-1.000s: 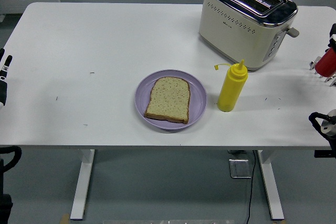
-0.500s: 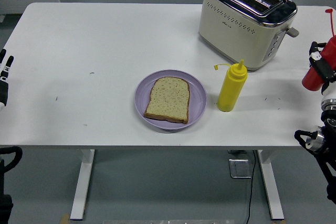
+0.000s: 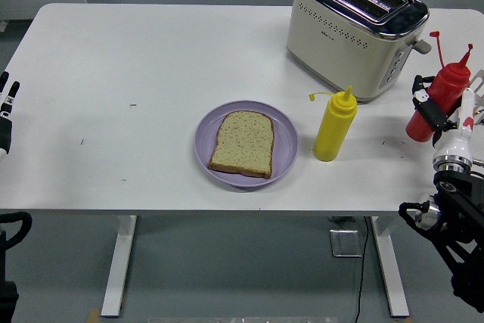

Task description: Pick up the cup,pour liquid into bread,place the cup on the desk

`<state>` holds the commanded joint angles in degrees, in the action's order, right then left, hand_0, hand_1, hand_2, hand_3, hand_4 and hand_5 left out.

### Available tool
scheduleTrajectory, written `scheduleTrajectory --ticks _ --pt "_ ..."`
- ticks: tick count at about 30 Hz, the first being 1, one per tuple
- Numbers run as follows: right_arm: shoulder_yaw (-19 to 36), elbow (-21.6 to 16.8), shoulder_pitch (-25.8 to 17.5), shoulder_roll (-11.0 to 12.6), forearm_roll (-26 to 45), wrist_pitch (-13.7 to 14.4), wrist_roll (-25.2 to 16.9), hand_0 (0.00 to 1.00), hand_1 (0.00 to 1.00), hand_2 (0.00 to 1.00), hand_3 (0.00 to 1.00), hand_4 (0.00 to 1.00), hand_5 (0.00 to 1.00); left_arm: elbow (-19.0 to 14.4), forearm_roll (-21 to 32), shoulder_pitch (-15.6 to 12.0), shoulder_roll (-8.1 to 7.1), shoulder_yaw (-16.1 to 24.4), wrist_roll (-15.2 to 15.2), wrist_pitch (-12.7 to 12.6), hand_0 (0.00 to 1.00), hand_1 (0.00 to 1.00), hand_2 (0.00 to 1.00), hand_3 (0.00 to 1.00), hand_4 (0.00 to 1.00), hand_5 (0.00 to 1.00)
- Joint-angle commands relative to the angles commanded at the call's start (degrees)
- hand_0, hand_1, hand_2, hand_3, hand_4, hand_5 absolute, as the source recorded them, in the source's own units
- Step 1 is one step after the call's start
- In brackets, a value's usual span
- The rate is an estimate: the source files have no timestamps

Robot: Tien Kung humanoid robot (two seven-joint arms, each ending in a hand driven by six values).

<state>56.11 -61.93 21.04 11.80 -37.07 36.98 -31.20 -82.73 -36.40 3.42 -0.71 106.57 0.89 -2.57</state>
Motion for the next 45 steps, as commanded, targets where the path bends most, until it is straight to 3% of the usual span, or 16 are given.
scheduleTrajectory --ticks 17,45 --pt "-4.72 1.54 0.33 -0.62 3.01 0.0 -1.75 0.206 0.241 0.309 0.384 0.57 0.002 0.0 0.0 0.24 0.06 0.29 0.02 -0.03 0.837 0.849 0.872 0.757 0.667 0.998" --pt "-6.66 2.21 0.73 -1.16 5.02 0.0 -4.42 0.275 0.305 0.375 0.387 0.611 0.06 -0.02 -0.01 0.31 0.07 0.32 0.06 -0.03 0.836 0.85 0.871 0.754 0.666 0.998"
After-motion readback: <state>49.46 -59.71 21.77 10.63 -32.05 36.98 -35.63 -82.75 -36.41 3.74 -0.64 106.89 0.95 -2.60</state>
